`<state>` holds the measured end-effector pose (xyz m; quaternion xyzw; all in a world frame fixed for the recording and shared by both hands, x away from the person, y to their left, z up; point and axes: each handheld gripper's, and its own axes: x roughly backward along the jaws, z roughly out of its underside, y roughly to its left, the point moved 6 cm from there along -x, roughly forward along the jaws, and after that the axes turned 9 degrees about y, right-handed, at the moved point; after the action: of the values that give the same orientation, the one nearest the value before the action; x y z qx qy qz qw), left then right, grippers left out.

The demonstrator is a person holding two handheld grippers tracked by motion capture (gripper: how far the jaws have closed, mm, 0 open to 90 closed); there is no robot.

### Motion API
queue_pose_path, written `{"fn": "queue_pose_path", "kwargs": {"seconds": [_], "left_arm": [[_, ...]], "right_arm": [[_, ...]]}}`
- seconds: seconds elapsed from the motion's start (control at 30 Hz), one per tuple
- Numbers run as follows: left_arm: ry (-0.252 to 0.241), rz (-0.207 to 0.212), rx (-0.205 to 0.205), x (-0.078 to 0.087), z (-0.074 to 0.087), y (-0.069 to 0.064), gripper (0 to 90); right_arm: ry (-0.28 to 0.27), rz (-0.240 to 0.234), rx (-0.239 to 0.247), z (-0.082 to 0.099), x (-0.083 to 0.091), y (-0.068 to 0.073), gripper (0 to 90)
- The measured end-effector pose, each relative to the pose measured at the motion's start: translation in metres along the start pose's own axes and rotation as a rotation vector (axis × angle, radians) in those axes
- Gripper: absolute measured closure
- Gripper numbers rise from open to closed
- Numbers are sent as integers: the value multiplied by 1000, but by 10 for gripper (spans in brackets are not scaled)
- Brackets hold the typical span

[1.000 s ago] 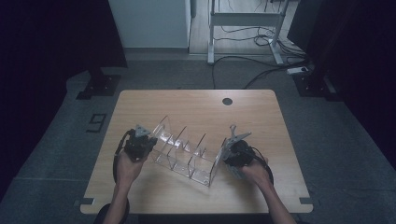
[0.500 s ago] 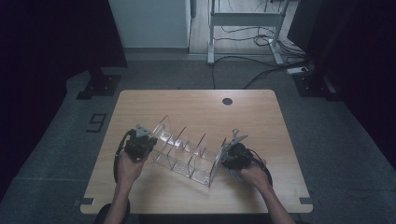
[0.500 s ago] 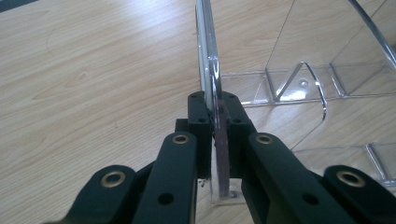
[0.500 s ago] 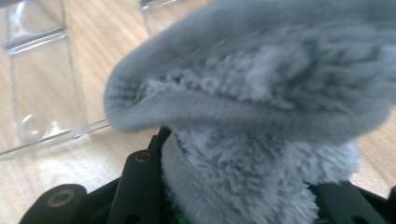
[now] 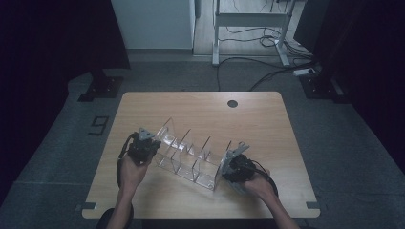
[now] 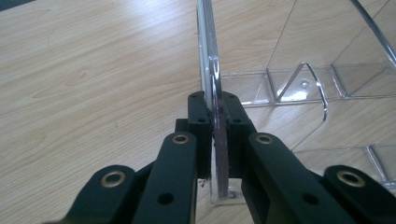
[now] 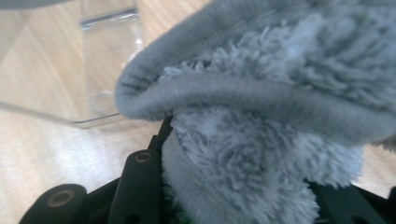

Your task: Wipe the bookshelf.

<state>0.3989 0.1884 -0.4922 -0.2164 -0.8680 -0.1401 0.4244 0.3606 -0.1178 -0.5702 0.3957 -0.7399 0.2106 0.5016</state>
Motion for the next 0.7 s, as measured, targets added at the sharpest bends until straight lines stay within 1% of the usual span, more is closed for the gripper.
{"fn": "queue_pose_path", "kwargs": {"seconds": [0.23,0.3,0.33,0.37,0.43,0.6,0.7], "left_arm": [[-3,-9,5,-1,0,0,855],[-3,-10,5,-1,-1,-1,854],[-2,-10,5,-1,-1,-1,853],[-2,-10,3,-1,-1,-1,853],[0,-11,2,-1,-1,-1,852],[4,-14,3,-1,-1,-2,851],[5,-20,6,-1,-1,-2,849]], "right_arm": [[-2,-40,29,4,1,20,594],[0,-43,40,6,1,25,593],[0,-55,49,7,2,31,593],[0,-55,49,7,2,31,593],[2,-61,55,8,2,36,593],[0,-95,74,11,4,50,592],[3,-102,86,13,5,60,592]]}}
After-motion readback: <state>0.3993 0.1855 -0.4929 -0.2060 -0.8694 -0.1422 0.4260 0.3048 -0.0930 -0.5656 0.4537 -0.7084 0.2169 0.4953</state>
